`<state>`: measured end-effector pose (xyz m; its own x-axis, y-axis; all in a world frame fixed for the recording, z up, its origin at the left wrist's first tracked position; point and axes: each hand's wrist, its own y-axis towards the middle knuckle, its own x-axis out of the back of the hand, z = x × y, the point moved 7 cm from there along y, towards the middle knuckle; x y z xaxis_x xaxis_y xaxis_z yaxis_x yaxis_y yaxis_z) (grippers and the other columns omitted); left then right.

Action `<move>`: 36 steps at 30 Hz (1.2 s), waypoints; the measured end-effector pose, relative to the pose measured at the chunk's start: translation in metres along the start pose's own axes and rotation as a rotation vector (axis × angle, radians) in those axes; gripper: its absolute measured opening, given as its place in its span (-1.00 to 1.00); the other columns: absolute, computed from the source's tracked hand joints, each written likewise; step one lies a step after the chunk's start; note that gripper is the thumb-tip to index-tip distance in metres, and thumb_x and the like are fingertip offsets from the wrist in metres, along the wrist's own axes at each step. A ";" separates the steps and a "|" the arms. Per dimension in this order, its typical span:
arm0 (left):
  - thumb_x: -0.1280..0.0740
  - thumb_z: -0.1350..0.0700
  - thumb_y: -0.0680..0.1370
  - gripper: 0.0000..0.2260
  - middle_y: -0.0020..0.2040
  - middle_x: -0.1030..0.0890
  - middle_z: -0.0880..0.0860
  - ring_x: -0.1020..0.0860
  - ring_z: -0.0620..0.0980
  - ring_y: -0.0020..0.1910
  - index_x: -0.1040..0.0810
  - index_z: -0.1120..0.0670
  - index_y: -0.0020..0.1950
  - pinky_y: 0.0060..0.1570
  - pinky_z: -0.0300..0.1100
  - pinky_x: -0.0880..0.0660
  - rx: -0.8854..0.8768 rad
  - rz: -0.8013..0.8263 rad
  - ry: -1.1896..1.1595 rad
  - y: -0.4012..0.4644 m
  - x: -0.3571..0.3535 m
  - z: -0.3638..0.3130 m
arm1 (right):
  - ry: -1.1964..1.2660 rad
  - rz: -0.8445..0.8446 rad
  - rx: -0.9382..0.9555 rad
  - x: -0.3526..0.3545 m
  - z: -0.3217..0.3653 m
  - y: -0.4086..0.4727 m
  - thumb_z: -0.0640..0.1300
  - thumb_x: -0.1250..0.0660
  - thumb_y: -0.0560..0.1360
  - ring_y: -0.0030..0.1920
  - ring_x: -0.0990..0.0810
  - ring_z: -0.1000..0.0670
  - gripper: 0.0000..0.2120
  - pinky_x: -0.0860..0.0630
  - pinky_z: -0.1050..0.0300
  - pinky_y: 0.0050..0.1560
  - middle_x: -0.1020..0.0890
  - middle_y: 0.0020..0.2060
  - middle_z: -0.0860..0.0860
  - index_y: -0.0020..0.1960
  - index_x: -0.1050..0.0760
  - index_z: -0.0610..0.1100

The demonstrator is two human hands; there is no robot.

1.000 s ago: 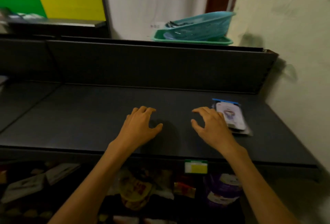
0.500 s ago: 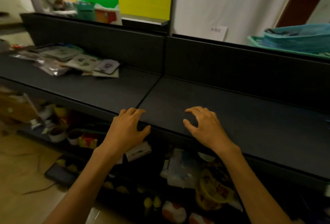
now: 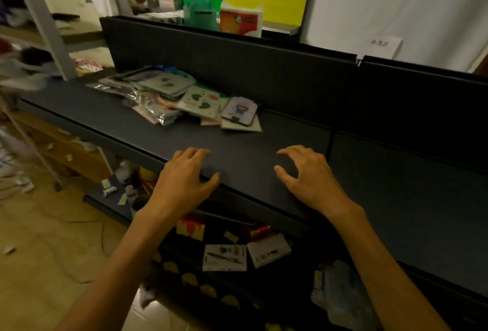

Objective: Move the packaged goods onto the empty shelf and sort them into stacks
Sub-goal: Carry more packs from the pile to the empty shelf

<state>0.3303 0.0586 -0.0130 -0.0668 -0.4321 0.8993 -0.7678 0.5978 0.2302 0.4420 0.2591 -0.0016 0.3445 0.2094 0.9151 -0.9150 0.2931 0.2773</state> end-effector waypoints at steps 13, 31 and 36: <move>-0.36 -0.09 0.48 -0.49 0.30 -0.46 0.12 -0.39 0.13 0.27 -0.41 0.08 0.37 0.13 0.02 -0.41 -0.090 -0.117 -0.023 0.152 0.039 0.090 | -0.048 -0.038 -0.188 -0.032 0.034 0.122 0.07 -0.25 0.55 0.28 -0.39 0.03 -0.56 -0.27 0.14 0.29 -0.40 0.32 0.05 0.39 -0.32 0.01; -0.25 -0.40 0.39 -0.14 0.42 -0.34 0.15 -0.19 0.21 0.41 -0.16 0.12 0.49 0.31 0.10 -0.26 -0.193 0.058 0.014 0.243 0.012 0.132 | 0.078 -0.053 -0.821 -0.089 0.026 0.177 0.36 -0.25 0.42 0.42 -0.26 -0.14 -0.16 -0.26 -0.07 0.38 -0.29 0.45 -0.09 0.51 -0.14 -0.10; -0.24 -0.40 0.38 -0.14 0.45 -0.28 0.15 -0.15 0.21 0.42 -0.15 0.10 0.50 0.32 0.19 -0.21 -0.184 0.086 -0.001 0.247 0.007 0.135 | 0.039 -0.047 -0.856 -0.088 0.015 0.169 0.41 -0.23 0.39 0.33 -0.31 -0.14 -0.21 -0.32 -0.05 0.30 -0.36 0.36 -0.11 0.43 -0.31 -0.10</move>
<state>0.0546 0.1119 0.0000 -0.1282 -0.3746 0.9183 -0.6295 0.7462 0.2165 0.2534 0.2759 -0.0311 0.3997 0.2071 0.8930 -0.4317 0.9019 -0.0160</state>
